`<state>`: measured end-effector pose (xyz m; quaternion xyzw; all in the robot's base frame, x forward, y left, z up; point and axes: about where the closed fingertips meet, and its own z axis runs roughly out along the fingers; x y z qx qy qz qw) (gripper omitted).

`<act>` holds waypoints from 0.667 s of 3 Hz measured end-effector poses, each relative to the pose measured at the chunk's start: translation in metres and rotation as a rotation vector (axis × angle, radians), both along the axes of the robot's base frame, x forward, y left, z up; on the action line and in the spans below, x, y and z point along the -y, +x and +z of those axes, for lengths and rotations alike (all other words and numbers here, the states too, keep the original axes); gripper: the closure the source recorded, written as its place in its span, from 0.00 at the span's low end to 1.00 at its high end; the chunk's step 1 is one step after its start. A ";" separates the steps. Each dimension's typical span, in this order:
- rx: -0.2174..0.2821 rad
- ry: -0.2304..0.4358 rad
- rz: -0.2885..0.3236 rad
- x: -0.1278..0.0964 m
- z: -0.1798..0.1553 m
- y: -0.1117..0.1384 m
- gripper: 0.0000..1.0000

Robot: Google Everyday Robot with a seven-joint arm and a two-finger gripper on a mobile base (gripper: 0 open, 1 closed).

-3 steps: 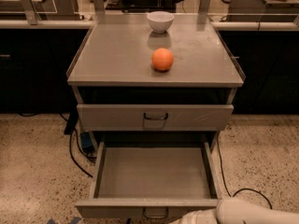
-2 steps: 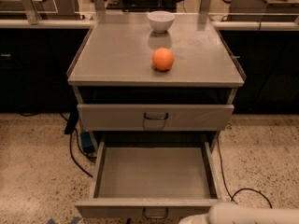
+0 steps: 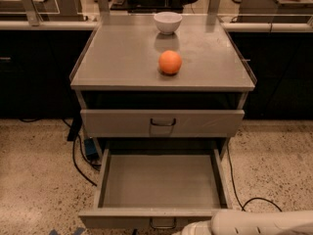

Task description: Close middle drawer

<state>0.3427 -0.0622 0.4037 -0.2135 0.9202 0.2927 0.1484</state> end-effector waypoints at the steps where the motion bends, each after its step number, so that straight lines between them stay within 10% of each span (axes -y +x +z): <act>1: 0.054 -0.007 -0.038 -0.006 0.001 0.034 1.00; 2: 0.078 -0.012 -0.037 -0.006 0.005 0.041 1.00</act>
Offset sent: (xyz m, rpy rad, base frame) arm 0.0351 0.0057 0.0015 -0.0067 -0.0543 -0.0377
